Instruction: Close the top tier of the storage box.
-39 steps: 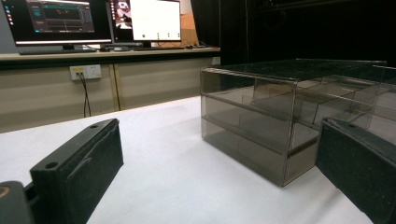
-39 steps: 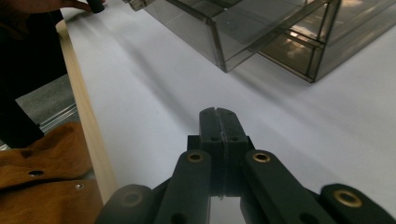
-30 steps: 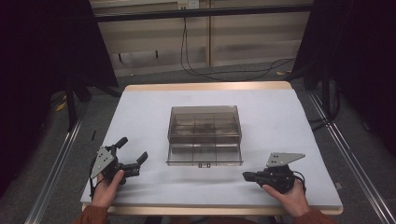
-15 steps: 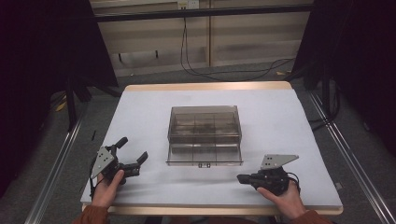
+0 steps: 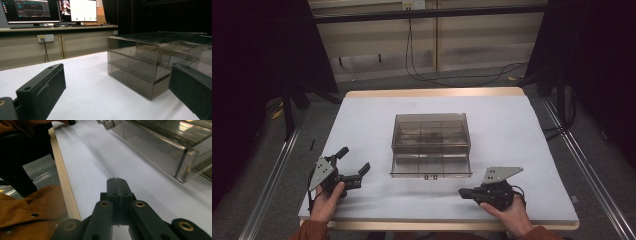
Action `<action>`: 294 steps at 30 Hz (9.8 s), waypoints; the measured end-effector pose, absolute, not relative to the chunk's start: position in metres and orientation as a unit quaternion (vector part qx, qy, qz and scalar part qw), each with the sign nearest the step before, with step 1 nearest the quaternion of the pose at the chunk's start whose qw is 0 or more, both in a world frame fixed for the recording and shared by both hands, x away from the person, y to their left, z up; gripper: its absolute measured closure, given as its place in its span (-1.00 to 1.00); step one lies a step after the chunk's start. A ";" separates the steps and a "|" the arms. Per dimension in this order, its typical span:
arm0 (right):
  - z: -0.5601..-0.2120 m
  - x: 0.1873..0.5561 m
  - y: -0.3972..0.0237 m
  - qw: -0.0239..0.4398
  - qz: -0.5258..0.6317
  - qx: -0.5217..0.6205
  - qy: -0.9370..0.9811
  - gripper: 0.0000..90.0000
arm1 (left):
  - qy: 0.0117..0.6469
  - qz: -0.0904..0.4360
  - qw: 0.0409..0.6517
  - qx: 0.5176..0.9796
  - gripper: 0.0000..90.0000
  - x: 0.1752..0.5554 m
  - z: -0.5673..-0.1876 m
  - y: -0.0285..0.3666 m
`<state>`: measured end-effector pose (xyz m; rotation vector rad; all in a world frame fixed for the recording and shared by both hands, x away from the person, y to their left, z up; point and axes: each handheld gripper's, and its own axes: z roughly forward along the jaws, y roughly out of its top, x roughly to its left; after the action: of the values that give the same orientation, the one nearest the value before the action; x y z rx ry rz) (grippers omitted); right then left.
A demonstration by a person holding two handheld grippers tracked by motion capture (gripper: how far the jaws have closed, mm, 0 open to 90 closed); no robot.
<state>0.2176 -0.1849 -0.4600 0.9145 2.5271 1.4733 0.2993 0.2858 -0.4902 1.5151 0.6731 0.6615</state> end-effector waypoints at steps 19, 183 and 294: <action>-0.458 0.226 -0.149 0.019 0.497 0.272 0.824 1.00 | 0.292 0.291 0.625 0.663 -0.98 0.299 -0.490 0.286; -0.446 0.276 -0.118 0.052 0.509 0.283 0.811 1.00 | 0.292 0.289 0.627 0.662 -0.98 0.299 -0.490 0.286; -0.445 0.304 -0.119 0.074 0.516 0.303 0.798 1.00 | 0.292 0.291 0.628 0.660 -0.98 0.299 -0.490 0.286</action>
<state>0.3041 -0.1191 -0.4448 0.9099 2.3948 1.5478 0.2992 0.2864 -0.4903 1.5126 0.6701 0.6659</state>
